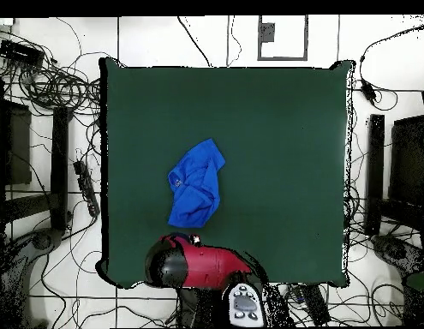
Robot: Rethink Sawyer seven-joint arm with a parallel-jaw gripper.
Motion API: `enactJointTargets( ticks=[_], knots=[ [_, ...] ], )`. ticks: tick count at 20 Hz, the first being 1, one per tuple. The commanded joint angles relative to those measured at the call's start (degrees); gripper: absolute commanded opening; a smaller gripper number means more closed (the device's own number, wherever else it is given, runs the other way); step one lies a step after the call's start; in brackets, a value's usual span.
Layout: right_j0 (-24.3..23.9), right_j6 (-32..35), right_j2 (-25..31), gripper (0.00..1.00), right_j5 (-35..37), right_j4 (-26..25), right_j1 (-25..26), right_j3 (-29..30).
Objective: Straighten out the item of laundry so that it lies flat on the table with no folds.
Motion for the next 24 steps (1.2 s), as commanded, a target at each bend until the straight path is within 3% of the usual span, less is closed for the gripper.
enactJointTargets(
  ticks=[1,5,9,17,24],
  knots=[
    [3.5,12.7,0.2,1.0,-6.3,3.0,11.6,-7.6],
    [3.6,12.6,-1.4,1.0,-4.4,5.5,16.0,-11.2],
    [5.3,14.6,-2.4,1.0,-9.5,7.6,21.4,-14.2],
    [5.4,12.9,-4.4,1.0,-4.7,8.7,19.9,-16.9],
    [6.5,15.3,-4.3,1.0,-13.1,10.5,25.1,-18.6]
  ],
)
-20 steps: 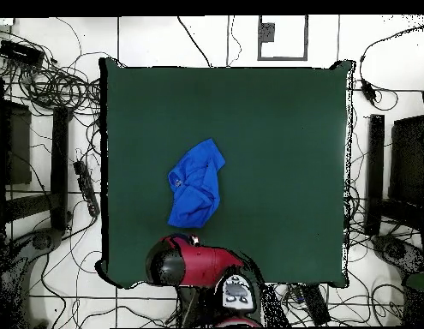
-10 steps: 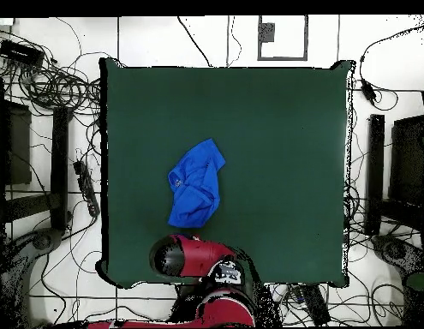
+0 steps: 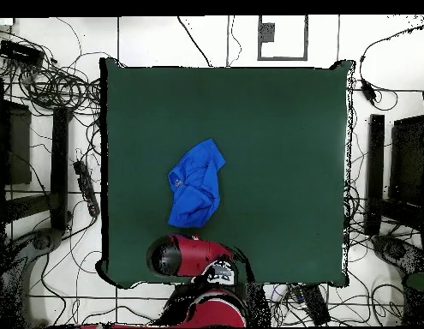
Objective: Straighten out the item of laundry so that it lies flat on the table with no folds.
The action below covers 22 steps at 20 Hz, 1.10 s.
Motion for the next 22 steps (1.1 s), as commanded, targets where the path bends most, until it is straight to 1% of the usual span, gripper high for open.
enactJointTargets(
  ticks=[1,3,5,7,10,12,14,16,19,21,22],
  knots=[
    [1.0,15.8,-0.1,1.0,-10.5,7.2,10.7,-11.8],
    [3.1,15.0,-2.2,1.0,-3.4,7.9,7.1,-11.2],
    [4.5,12.6,-4.0,1.0,5.1,6.8,3.0,-11.5],
    [3.3,9.2,-2.9,1.0,11.8,4.6,-0.9,-11.4],
    [2.7,6.9,-2.7,1.0,20.0,2.4,-7.3,-10.3],
    [3.4,6.2,-4.0,1.0,24.0,1.2,-11.3,-10.2],
    [4.2,5.1,-5.8,1.0,26.1,-0.5,-13.9,-11.1],
    [3.7,3.9,-5.7,1.0,26.0,-2.0,-15.7,-11.6],
    [1.6,2.1,-2.9,1.0,25.1,-3.7,-16.1,-12.7],
    [0.3,1.2,-1.1,1.0,22.5,-4.6,-16.4,-12.7],
    [0.0,1.4,-0.6,1.0,22.7,-4.7,-16.7,-12.6]
  ],
)
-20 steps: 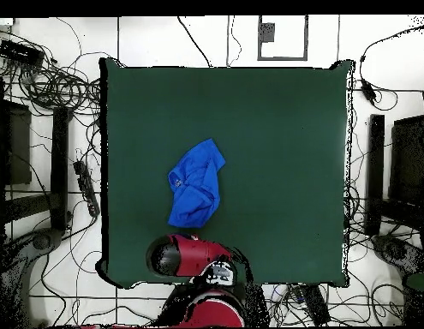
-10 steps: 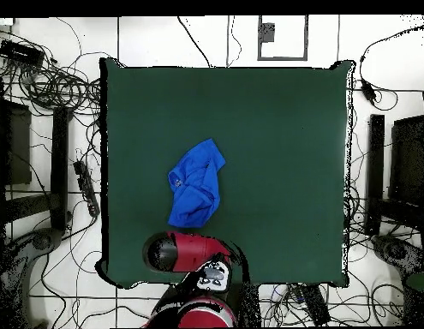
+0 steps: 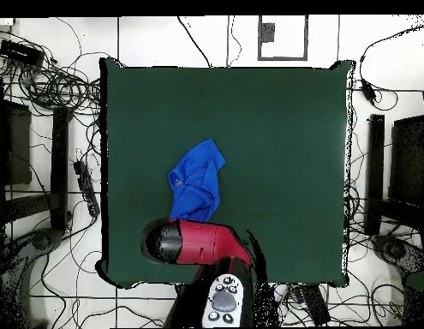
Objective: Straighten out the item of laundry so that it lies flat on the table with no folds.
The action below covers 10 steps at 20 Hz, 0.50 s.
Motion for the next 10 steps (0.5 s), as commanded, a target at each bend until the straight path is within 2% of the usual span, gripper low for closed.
enactJointTargets(
  ticks=[1,4,7,10],
  knots=[
    [-1.9,2.1,5.0,1.0,3.9,-2.3,-4.3,-5.5],
    [-0.8,4.1,4.2,1.0,11.8,-0.7,-12.1,-0.1],
    [0.1,4.7,3.7,1.0,10.7,-0.4,-17.7,3.7],
    [-0.2,3.5,4.5,1.0,7.6,-2.0,-18.0,3.4]
  ],
)
